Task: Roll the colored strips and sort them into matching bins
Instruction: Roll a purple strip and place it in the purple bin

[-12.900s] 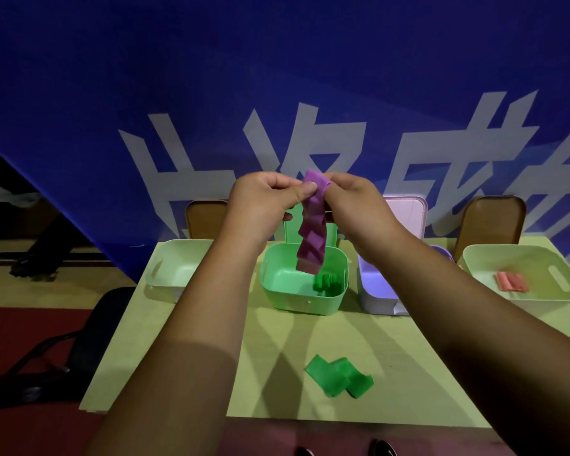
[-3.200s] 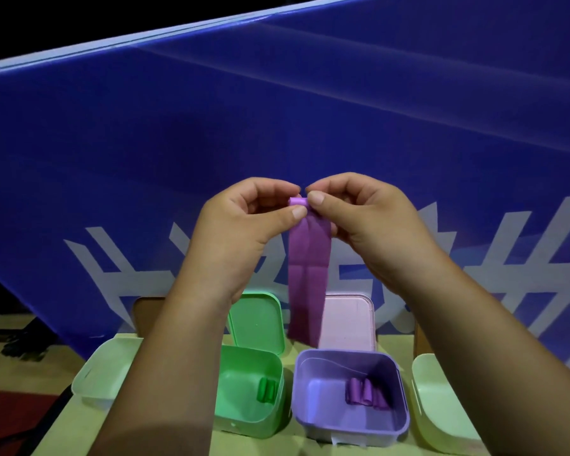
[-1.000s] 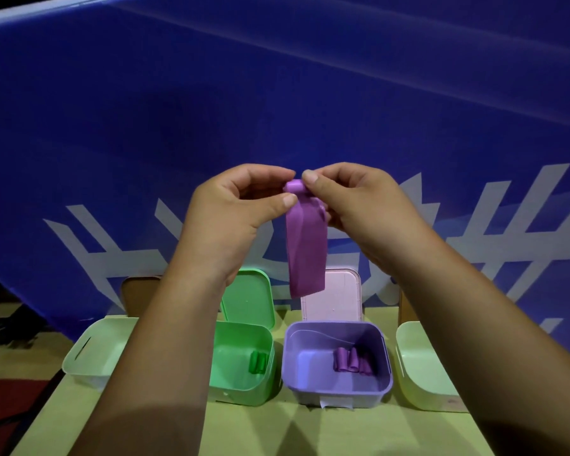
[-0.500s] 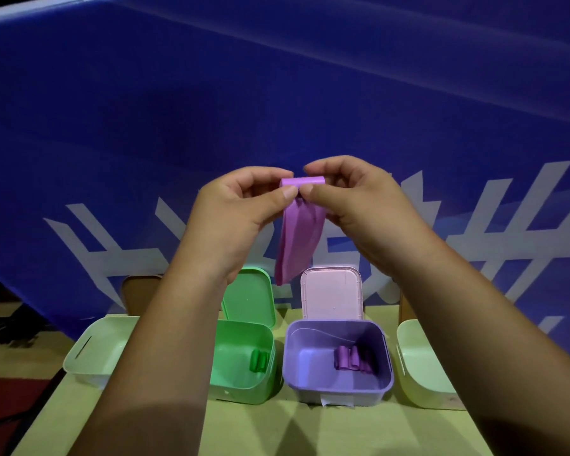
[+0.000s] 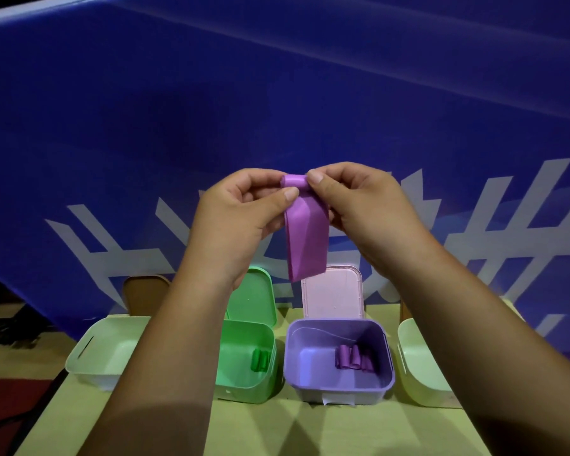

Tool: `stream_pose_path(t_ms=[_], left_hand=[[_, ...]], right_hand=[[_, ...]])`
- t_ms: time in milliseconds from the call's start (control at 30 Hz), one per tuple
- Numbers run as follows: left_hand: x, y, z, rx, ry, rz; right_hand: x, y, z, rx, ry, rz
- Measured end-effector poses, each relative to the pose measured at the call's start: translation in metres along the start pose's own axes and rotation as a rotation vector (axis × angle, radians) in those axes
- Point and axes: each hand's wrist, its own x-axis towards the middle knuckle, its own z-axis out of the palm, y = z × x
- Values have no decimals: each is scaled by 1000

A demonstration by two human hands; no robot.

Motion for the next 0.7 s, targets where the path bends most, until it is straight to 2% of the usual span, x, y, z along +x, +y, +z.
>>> stream_pose_path(t_ms=[367,500,700], left_hand=[[-2,8,-2,22,-45,-40],[-1,8,-1,0,-49,-47],[4,4,1,-63,-70,-78]], right_hand=[[1,2,-11,-9,-59,-38],[4,5,-13,71,-65,-19],[5,8,-11,92,-26,-14]])
